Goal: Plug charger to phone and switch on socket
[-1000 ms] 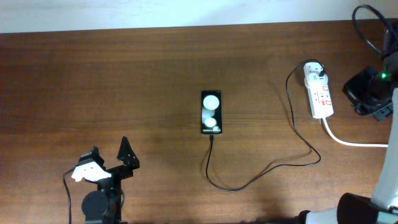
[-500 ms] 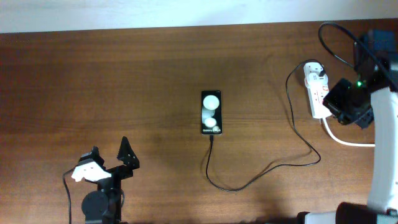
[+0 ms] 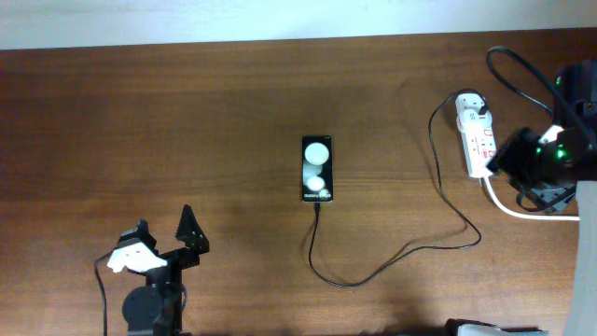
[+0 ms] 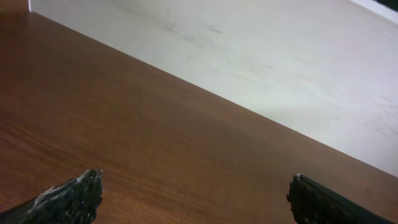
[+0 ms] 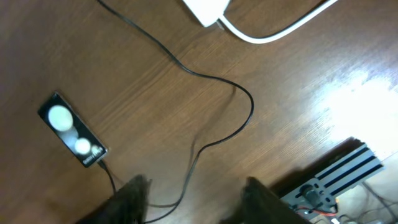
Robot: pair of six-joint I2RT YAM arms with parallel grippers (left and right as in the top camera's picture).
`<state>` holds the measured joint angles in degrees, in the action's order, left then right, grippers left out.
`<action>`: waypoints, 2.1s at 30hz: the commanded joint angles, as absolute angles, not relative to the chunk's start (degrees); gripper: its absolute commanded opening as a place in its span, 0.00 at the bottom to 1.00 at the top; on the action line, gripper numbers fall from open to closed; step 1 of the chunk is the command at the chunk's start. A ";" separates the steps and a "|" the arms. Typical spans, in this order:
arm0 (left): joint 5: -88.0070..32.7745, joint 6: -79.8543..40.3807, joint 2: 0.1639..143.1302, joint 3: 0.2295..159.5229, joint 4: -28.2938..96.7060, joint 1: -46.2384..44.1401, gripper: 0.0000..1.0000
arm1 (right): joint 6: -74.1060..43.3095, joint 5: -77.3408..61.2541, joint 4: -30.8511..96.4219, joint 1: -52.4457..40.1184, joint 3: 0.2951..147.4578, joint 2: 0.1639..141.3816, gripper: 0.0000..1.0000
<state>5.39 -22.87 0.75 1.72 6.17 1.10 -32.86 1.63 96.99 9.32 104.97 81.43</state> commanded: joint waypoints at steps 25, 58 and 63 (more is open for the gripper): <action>5.43 -21.76 0.67 1.39 6.02 1.41 0.99 | -32.80 2.13 96.88 8.93 104.88 73.71 0.99; 5.41 -21.74 0.67 1.39 6.02 1.41 0.99 | -18.00 -9.08 4.01 4.56 14.92 0.19 0.99; 5.41 -21.74 0.67 1.39 6.02 1.41 0.99 | -21.54 -5.50 -3.40 4.51 5.74 0.19 0.99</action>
